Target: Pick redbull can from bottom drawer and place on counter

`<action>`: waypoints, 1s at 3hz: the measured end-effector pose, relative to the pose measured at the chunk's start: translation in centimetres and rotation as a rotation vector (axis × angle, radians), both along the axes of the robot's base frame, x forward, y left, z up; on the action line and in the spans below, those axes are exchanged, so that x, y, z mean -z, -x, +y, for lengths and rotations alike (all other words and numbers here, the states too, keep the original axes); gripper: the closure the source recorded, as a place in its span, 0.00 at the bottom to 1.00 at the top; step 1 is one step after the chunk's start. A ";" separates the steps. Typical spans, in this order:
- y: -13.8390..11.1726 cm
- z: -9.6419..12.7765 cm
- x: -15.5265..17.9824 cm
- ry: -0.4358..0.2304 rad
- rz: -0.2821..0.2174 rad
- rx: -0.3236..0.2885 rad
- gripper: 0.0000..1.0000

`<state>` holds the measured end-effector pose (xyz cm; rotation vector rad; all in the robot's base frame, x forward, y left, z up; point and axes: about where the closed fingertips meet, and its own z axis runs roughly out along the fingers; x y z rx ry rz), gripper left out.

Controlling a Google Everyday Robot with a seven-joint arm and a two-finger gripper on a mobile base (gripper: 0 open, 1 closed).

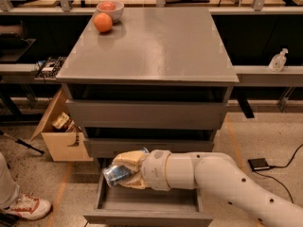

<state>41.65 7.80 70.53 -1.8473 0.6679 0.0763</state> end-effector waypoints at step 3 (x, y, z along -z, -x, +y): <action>-4.5 -2.2 -5.2 -0.018 -0.154 0.009 1.00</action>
Offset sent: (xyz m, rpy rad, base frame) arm 0.0449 -0.0248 0.0556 0.0890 -0.1627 -0.0113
